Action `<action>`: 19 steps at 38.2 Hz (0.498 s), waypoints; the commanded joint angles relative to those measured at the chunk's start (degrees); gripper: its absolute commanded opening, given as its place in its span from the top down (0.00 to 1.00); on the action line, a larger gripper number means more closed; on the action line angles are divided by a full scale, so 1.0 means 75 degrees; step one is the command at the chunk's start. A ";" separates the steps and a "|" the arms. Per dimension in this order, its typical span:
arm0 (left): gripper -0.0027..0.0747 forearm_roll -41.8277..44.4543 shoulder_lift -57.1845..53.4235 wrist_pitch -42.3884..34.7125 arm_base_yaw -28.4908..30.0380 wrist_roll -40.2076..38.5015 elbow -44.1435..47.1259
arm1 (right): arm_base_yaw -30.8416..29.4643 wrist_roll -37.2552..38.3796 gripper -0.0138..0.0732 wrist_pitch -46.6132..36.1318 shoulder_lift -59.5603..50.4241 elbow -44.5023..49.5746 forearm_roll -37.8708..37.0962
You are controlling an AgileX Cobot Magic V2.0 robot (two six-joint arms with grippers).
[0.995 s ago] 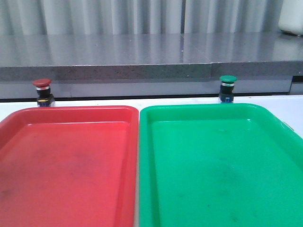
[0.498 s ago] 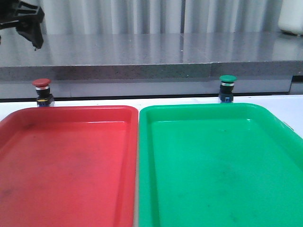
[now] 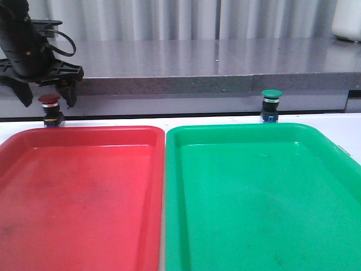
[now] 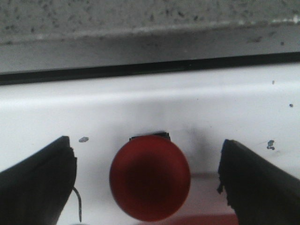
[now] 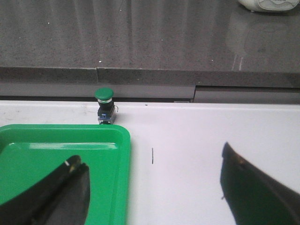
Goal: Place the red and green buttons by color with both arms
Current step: 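Lower the left gripper onto the red-capped button and grasp it, then carry the red button with the left gripper into the red tray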
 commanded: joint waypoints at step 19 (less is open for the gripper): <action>0.86 -0.0195 -0.1564 0.0021 -0.0114 -0.0035 -0.0331 | -0.0039 -0.0056 0.16 -0.0622 0.0095 -0.0260 0.0015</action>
